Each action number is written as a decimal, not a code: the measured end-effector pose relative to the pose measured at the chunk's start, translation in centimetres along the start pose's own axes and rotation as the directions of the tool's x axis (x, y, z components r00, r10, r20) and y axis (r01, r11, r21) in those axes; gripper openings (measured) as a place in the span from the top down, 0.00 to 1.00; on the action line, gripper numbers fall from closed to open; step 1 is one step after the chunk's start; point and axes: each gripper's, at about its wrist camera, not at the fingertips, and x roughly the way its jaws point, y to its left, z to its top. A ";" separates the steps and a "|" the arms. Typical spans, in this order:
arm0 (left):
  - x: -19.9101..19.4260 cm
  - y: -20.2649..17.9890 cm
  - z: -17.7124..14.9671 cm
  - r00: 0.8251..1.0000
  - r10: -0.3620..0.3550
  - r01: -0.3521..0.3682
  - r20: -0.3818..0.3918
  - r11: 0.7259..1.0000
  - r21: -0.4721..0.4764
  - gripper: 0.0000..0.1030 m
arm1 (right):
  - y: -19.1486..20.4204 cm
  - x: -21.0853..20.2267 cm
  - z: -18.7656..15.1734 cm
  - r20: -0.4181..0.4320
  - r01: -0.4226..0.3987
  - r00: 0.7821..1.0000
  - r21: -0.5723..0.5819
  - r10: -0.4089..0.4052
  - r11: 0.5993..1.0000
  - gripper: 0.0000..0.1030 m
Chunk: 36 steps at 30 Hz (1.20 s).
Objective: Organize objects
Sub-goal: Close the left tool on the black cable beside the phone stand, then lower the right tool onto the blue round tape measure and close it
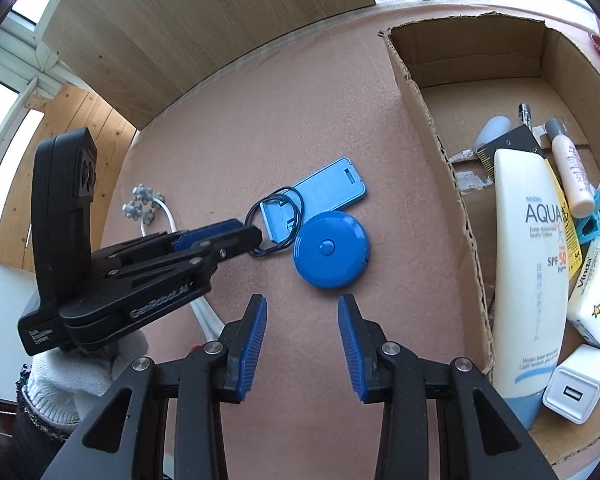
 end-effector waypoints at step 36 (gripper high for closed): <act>-8.2 9.2 -3.7 0.983 -0.057 0.104 0.173 0.957 -0.272 0.99 | 3.3 5.3 3.5 0.036 0.338 0.941 -0.186 -0.337 0.923 0.48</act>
